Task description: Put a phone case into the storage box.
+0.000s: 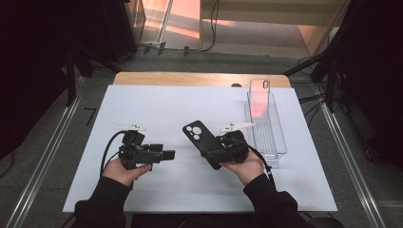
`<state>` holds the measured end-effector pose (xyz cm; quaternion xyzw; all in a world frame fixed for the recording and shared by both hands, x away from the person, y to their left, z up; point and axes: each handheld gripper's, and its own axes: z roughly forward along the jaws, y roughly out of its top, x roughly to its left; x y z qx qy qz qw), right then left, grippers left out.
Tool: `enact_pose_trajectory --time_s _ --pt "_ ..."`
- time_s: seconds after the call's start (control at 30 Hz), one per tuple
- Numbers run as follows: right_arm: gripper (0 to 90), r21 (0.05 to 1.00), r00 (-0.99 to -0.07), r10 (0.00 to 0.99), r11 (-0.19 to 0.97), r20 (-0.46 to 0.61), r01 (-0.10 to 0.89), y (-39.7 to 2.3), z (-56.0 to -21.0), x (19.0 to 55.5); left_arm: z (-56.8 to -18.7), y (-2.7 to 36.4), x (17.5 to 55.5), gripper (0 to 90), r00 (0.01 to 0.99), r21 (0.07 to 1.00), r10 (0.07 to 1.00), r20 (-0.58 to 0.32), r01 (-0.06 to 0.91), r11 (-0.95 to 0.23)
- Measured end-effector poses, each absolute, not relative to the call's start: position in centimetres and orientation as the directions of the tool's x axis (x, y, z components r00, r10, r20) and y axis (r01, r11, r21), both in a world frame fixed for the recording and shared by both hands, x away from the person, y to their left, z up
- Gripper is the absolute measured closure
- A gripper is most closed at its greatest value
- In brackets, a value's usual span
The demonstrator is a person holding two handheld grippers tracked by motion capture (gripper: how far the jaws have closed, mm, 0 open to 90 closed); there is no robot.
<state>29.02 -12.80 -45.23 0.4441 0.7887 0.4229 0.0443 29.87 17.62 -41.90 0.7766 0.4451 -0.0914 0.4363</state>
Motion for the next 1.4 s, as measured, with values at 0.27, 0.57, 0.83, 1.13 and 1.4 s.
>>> enact_pose_trajectory --time_s 0.27,0.57,0.83,1.13,1.4 --pt "13.6 0.710 -0.585 0.748 0.225 0.313 0.667 -11.7 -45.9 29.2 -41.1 16.5 31.6 25.5 0.553 0.587 0.651 -0.520 0.785 -0.199" --pt "13.6 0.716 -0.540 0.768 0.156 0.345 0.680 -11.1 -46.6 29.1 -41.1 15.2 33.0 27.1 0.535 0.572 0.659 -0.529 0.798 -0.189" --pt "13.5 0.732 -0.524 0.772 0.113 0.361 0.671 -10.6 -46.8 28.7 -41.0 14.7 33.9 27.2 0.510 0.581 0.684 -0.521 0.800 -0.154" --pt "13.4 0.738 -0.513 0.756 0.059 0.406 0.672 -9.9 -47.0 28.5 -41.5 13.5 34.6 28.6 0.498 0.584 0.706 -0.503 0.799 -0.147" --pt "13.3 0.748 -0.513 0.752 0.041 0.414 0.663 -9.4 -47.0 28.2 -41.8 12.2 35.1 33.3 0.488 0.582 0.722 -0.491 0.800 -0.145"
